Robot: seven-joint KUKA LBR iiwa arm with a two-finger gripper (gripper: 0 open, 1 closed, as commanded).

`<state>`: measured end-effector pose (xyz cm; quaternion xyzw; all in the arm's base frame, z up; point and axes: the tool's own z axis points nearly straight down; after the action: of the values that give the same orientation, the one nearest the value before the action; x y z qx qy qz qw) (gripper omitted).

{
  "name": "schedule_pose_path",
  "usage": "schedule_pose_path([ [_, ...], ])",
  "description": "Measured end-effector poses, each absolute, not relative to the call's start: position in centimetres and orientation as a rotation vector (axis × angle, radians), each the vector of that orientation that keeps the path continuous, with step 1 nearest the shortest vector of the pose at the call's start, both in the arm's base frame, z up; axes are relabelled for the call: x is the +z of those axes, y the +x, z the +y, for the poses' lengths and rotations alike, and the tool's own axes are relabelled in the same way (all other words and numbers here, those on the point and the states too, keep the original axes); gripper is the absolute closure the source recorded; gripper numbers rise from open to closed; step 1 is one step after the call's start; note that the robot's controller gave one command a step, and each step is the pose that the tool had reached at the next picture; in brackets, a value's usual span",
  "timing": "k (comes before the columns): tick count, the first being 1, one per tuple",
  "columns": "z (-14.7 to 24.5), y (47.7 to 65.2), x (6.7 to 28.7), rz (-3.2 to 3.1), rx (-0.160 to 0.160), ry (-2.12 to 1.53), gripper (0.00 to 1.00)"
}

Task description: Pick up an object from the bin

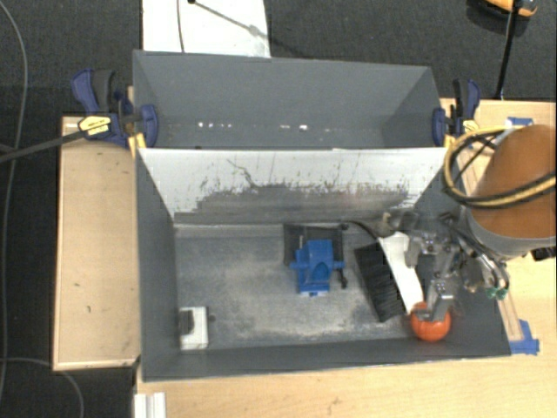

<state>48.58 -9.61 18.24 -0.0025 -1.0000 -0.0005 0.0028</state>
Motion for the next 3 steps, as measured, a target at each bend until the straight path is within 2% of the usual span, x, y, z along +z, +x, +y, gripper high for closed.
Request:
schedule_pose_path([
  [1, -9.6, 48.8, 18.7, -3.144, 0.001, -0.003, 0.0],
  [2, -9.0, 53.7, 13.7, -3.153, 0.004, 0.053, 0.0],
  [3, -5.3, 54.7, 9.7, -3.145, 0.0, -0.067, 0.0],
])
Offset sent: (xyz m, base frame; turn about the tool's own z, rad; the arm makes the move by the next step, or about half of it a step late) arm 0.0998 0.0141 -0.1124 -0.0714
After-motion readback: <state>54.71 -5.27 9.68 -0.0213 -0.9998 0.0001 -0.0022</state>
